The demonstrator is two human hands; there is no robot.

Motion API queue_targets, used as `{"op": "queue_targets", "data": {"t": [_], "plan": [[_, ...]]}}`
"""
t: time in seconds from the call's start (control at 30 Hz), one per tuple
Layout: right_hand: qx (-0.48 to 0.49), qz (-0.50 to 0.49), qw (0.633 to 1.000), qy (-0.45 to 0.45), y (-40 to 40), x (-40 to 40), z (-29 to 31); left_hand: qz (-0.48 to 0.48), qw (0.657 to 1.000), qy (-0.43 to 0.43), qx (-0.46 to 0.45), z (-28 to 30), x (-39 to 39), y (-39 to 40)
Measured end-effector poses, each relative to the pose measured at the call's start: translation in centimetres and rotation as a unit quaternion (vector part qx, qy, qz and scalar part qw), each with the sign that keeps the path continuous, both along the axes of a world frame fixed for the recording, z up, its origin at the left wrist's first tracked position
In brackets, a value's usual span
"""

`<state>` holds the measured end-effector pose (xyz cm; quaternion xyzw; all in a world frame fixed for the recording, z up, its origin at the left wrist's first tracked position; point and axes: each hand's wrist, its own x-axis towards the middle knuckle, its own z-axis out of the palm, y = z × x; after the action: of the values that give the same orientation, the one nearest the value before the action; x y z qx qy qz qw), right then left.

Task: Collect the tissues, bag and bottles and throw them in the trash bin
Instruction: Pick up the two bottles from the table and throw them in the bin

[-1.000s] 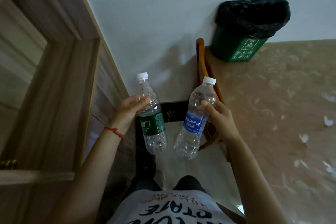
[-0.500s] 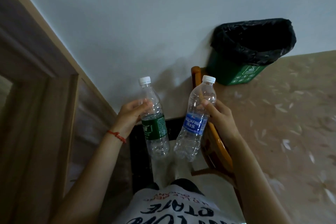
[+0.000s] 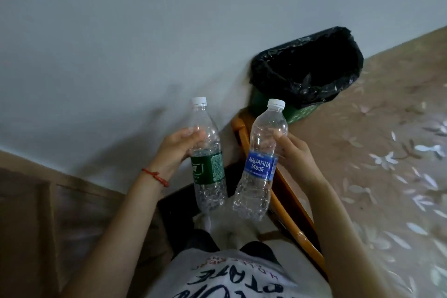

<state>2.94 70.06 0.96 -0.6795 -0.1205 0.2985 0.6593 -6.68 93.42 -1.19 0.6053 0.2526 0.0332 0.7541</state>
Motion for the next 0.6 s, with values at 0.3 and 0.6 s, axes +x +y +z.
{"op": "queue_targets", "data": {"t": [0.3,0.6], "plan": [[0.0,-0.157,0.987,0.021,-0.1,0.2,0.1,-0.161,0.987,0.009,0.001,0.5,8.7,2.1],[-0.003,-0.257,0.966,0.013,-1.6,-1.0,0.3,-0.268,0.963,-0.006,-0.019,1.3,12.2,0.4]]}}
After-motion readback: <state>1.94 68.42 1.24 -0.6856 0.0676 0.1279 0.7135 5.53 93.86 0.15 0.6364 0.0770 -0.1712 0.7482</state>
